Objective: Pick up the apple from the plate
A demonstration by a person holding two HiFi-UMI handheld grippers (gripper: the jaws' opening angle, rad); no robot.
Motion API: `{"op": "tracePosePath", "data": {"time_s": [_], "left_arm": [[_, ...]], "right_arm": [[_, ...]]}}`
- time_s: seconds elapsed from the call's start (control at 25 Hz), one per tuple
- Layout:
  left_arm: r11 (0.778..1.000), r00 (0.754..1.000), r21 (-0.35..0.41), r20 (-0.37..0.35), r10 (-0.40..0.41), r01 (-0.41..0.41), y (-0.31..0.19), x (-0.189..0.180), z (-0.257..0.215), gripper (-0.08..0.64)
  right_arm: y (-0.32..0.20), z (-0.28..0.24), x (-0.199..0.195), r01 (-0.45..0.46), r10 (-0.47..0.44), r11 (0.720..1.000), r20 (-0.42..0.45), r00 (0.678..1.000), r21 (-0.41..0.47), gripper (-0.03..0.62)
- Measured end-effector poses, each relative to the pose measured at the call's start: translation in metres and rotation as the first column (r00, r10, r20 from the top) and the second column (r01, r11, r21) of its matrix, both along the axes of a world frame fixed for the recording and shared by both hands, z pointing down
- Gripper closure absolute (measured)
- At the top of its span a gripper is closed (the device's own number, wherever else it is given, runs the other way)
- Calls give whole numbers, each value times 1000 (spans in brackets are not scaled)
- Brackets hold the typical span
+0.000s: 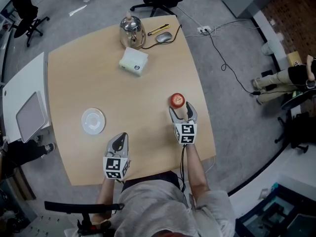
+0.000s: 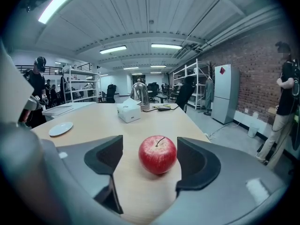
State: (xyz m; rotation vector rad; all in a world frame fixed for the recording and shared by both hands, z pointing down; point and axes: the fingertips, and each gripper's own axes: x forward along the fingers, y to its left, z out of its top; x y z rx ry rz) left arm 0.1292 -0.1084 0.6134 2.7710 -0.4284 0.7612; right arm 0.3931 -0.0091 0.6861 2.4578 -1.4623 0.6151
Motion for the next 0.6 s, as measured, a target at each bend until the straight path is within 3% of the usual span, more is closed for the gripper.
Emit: {"op": "tracePosePath", "data": {"time_s": [0.6], "left_arm": [[998, 997, 65, -79, -10, 16, 9, -28, -39, 540]], "right_arm": [[19, -48, -54, 38, -37, 998, -32, 999, 39, 357]]}}
